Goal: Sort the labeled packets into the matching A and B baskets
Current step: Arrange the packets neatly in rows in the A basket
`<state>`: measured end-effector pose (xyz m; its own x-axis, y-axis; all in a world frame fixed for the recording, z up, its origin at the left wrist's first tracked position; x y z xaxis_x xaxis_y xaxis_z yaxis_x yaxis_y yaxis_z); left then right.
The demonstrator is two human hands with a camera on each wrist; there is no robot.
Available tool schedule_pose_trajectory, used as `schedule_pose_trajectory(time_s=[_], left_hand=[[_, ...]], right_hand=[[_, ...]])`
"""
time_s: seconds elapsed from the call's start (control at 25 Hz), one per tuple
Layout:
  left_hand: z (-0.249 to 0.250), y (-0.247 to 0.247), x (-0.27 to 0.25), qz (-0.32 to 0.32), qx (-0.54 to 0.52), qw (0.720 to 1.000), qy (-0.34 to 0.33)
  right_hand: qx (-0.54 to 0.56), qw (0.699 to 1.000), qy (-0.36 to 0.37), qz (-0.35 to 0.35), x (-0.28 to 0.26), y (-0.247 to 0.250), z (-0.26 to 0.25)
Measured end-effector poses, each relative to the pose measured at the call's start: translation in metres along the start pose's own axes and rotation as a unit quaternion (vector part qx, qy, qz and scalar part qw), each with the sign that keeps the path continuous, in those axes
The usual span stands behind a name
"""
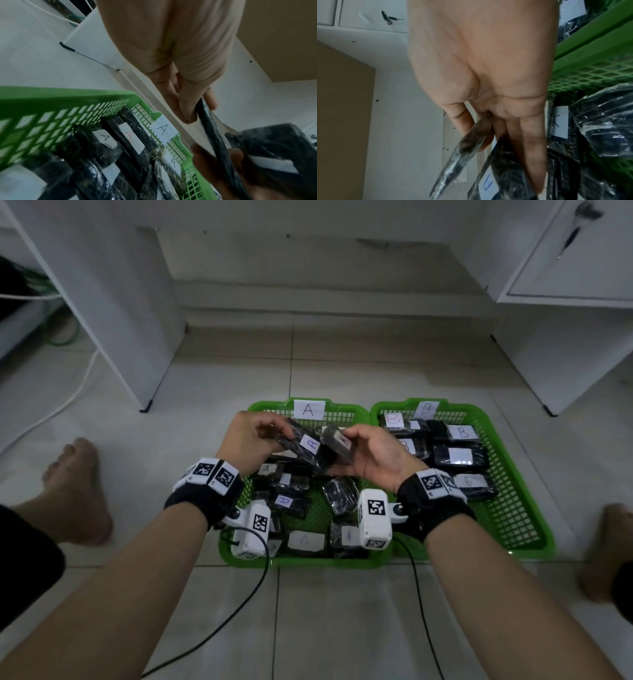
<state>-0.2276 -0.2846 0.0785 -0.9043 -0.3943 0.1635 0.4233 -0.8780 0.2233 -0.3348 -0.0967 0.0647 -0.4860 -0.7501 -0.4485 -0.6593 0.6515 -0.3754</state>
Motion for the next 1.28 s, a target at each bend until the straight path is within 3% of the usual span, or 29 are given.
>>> schedule_pose_trajectory(time_s=[0.2,0.36,0.44,0.52,0.64,0.92,1.12,1.28], left_hand=[[-0.009,-0.010,0.001,-0.017,-0.069,0.992,0.104],[-0.020,0.013,0.009,0.091,-0.025,0.993,0.077],[-0.024,0.027,0.014,0.101,0.068,0.990,0.069],[-0.026,0.031,0.015,0.071,0.173,0.980,0.069],[-0.033,0.020,0.012,0.017,0.224,0.971,0.085],[-0.042,0.000,0.022,-0.051,0.376,0.925,0.025],[-0.043,-0.009,0.029,-0.104,0.493,0.861,0.065],[-0.042,-0.025,0.034,-0.167,0.520,0.835,0.057]], right_hand=[[-0.008,0.999,0.036,0.040,0.003,0.007,-0.004],[-0.028,0.990,0.052,0.127,0.004,0.018,-0.011],[-0.041,0.979,0.060,0.191,0.001,0.027,-0.013],[-0.036,0.972,0.062,0.223,-0.001,0.033,-0.012],[-0.062,0.967,0.054,0.239,0.001,0.034,-0.005],[-0.098,0.971,0.070,0.206,0.009,0.034,-0.003],[-0.102,0.976,0.070,0.178,0.011,0.032,-0.004],[-0.129,0.972,0.070,0.182,0.011,0.033,-0.005]])
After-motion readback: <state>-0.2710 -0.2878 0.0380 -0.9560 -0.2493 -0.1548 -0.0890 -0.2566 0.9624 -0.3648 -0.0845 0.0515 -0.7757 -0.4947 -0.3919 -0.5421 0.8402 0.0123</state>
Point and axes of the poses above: each hand's wrist, its own x-axis towards the middle knuckle, its own y-axis out of the back of the hand, z = x × y, the point moved 4 cm from there along x, towards the middle knuckle, and after that the axes turned 6 degrees about -x, right-handed, at the moved point
